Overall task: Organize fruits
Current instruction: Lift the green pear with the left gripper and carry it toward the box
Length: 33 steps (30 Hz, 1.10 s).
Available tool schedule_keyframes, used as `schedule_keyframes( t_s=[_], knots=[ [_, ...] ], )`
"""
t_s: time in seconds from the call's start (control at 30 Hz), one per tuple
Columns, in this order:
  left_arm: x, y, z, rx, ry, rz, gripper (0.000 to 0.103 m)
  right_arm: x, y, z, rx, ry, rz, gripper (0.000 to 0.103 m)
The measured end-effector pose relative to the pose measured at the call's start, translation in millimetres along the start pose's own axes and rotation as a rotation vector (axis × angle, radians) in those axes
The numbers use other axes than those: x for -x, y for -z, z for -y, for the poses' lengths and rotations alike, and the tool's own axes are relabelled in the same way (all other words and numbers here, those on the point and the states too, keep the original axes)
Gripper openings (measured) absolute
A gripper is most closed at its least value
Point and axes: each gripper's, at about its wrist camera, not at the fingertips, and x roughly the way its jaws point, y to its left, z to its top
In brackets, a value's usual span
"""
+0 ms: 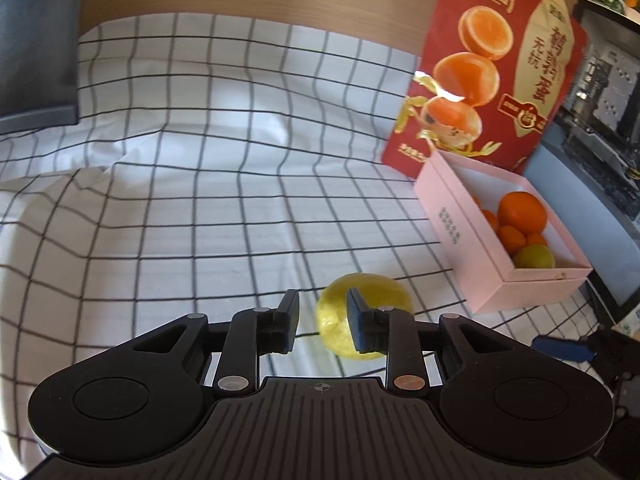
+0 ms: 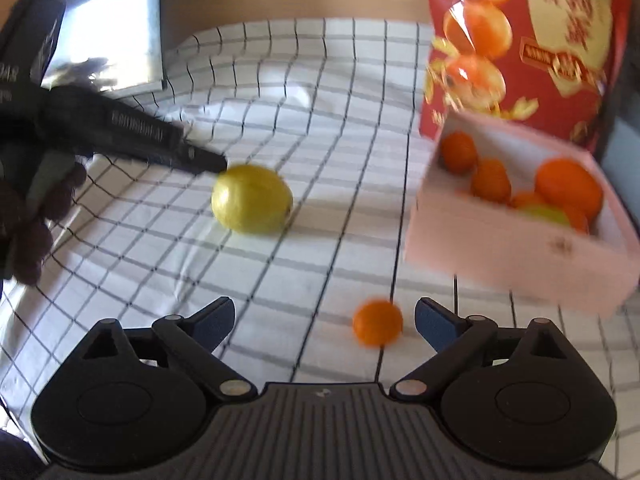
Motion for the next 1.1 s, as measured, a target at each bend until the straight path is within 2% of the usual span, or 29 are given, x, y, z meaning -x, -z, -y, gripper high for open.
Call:
schedule_keyframes(
  t_s=[0.07,0.13,0.2,0.3,0.4,0.5,0.57,0.63,0.7,0.87,0.9,1.0,1.1],
  knots=[
    [9,1,3,-0.026,-0.017,0.034,0.029,1,-1,1,-0.006,0.004,-0.006,0.097],
    [18,0,15,-0.118,0.010,0.065,0.029,3,3,4,-0.017,0.019,-0.009,0.097],
    [20,1,35,-0.272,0.035,0.060,0.029,6,10,8,-0.036,0.039,-0.017,0.097],
    [13,9,69,-0.524,0.025,0.051,0.031,9,20,14,-0.063,0.066,-0.026,0.097],
    [-1,19,93,-0.709,0.018,0.029,0.033,12,26,21,-0.097,0.093,-0.018,0.097],
    [-19,25,104,-0.801,0.006,-0.009,0.035,11,29,28,-0.137,0.120,-0.013,0.097],
    [-24,27,109,-0.861,-0.004,0.018,0.036,7,31,31,-0.167,0.124,-0.027,0.097],
    [-29,24,110,-0.896,-0.033,0.033,0.037,4,35,32,-0.188,0.129,-0.039,0.097],
    [-34,19,106,-0.904,-0.047,0.041,0.044,1,39,32,-0.199,0.133,-0.058,0.097],
    [-46,4,88,-0.881,-0.121,0.029,0.048,-1,44,26,-0.177,0.158,-0.066,0.097],
    [-49,1,82,-0.860,-0.133,0.026,0.051,-1,44,26,-0.179,0.157,-0.065,0.097],
    [-47,-8,68,-0.787,-0.094,0.026,0.052,-1,43,27,-0.173,0.154,-0.073,0.098],
    [-48,-9,65,-0.784,-0.077,0.039,0.052,-4,44,23,-0.132,0.162,-0.085,0.100]
  ],
)
